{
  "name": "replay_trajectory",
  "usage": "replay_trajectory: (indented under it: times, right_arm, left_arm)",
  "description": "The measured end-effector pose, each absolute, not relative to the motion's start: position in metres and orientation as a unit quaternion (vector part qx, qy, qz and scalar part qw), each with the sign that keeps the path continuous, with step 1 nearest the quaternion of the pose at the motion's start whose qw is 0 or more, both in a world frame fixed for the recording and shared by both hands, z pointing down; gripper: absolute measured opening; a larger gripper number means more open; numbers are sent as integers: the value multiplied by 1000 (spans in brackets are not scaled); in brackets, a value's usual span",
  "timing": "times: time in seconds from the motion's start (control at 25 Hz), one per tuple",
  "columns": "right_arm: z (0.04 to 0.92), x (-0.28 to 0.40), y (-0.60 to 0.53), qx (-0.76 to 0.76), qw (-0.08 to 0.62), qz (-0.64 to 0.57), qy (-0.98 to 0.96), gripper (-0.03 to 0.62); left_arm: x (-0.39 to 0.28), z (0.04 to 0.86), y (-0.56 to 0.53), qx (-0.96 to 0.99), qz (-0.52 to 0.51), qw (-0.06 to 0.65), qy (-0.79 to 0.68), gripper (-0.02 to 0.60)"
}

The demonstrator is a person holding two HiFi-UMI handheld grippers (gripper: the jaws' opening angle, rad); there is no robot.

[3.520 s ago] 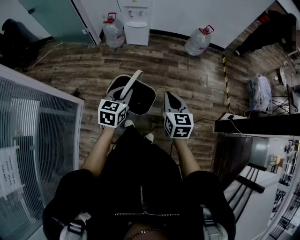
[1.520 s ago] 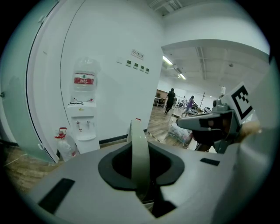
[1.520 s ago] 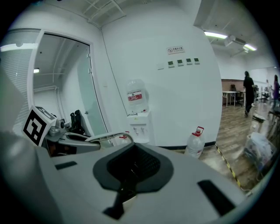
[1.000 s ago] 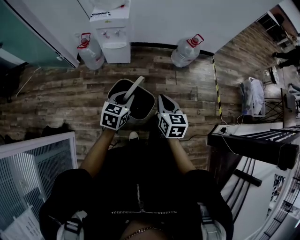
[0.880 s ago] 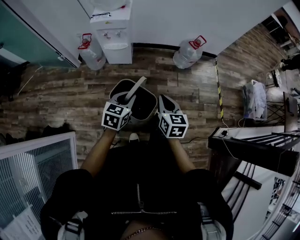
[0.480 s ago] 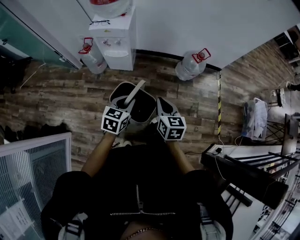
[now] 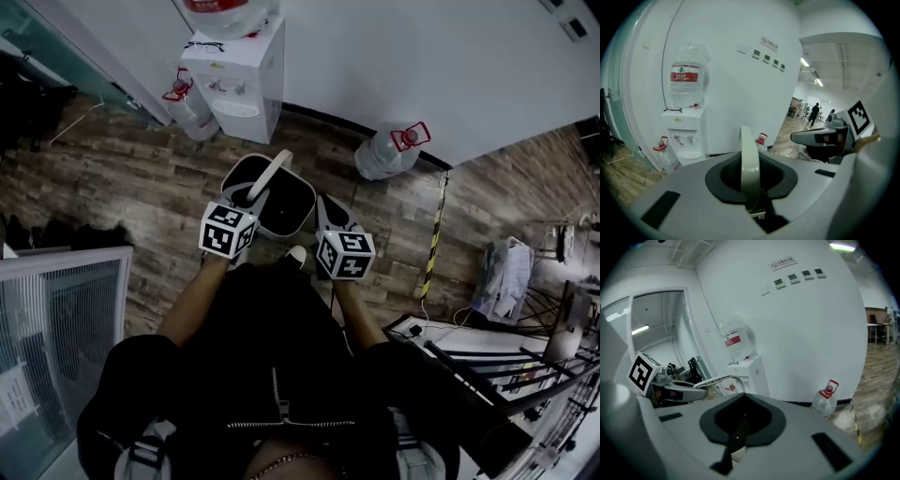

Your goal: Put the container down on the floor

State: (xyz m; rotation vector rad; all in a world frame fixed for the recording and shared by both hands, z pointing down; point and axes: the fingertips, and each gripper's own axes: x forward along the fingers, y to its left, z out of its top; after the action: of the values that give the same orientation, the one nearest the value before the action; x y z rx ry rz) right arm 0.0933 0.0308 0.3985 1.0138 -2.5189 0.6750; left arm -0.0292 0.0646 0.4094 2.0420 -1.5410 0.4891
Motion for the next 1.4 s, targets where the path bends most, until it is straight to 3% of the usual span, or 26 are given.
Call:
replay_trajectory:
  times: [0.6, 1.4]
  right_arm:
    - [409, 122, -37, 370, 175, 253, -877, 11]
    - [420, 80, -202, 398, 216, 256, -854, 11]
  left_arm:
    - [-10, 421, -19, 761, 187, 275, -557, 60]
    - [-20, 461, -193, 792, 205, 287, -498, 60]
